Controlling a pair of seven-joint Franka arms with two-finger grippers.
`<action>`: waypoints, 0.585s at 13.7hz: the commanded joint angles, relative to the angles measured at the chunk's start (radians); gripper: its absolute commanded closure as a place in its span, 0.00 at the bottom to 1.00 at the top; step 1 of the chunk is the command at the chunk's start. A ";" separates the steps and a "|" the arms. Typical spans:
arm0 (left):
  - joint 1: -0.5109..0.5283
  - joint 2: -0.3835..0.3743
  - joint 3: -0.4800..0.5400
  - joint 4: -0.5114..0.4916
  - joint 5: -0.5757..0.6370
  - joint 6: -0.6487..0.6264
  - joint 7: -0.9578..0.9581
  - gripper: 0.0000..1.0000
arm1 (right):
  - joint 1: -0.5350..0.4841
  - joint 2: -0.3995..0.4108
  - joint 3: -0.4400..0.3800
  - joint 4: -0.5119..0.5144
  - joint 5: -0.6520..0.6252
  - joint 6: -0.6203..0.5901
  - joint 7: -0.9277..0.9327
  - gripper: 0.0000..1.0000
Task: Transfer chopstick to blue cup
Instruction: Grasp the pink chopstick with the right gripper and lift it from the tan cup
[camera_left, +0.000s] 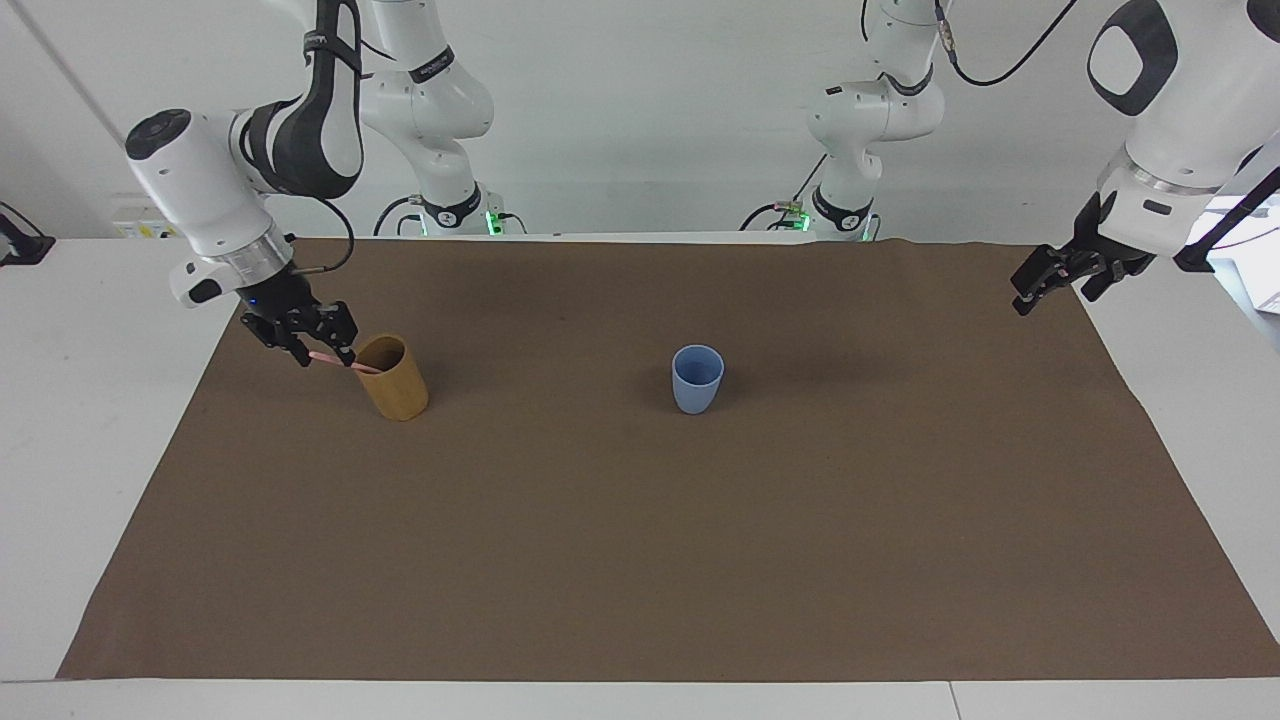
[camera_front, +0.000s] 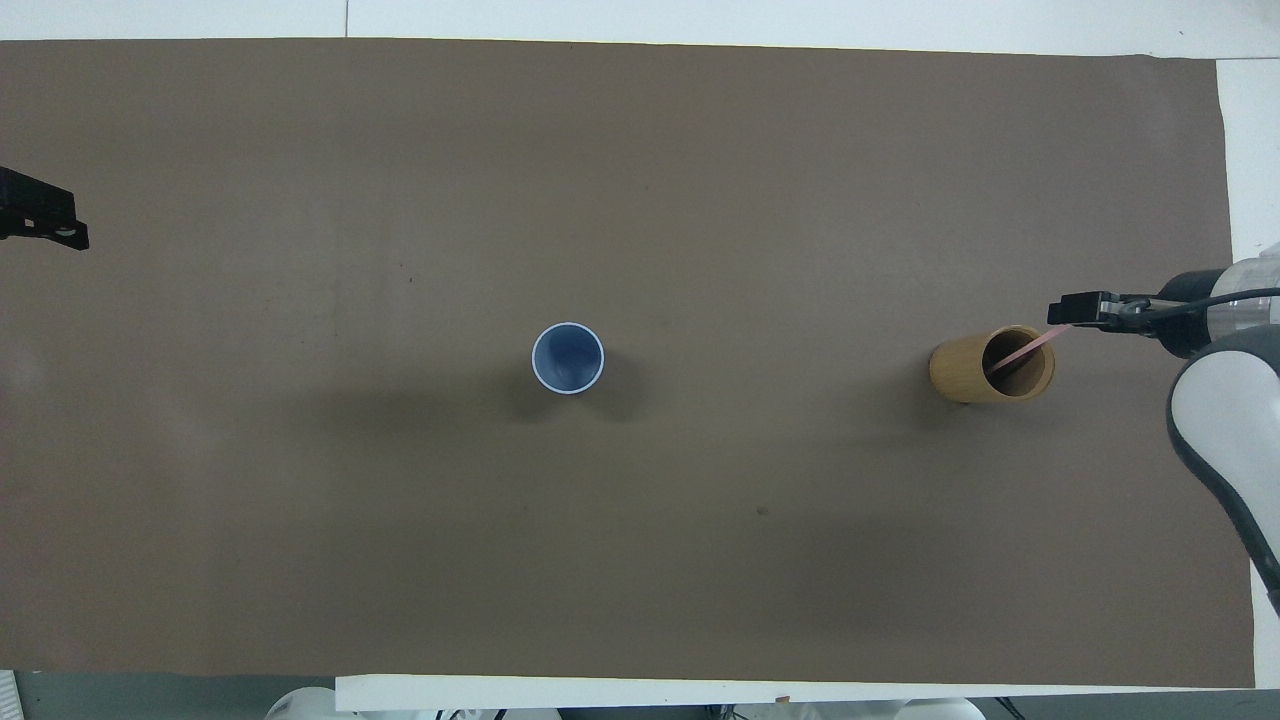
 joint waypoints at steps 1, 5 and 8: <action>0.006 -0.028 0.001 -0.028 -0.013 -0.007 -0.011 0.00 | 0.000 0.013 0.003 0.013 0.031 0.006 -0.026 0.48; 0.004 -0.028 0.001 -0.028 -0.013 -0.007 -0.011 0.00 | 0.000 0.013 0.002 0.021 0.031 -0.003 -0.070 0.81; 0.006 -0.028 0.001 -0.029 -0.013 -0.007 -0.011 0.00 | -0.006 0.011 0.002 0.030 0.031 -0.023 -0.111 0.98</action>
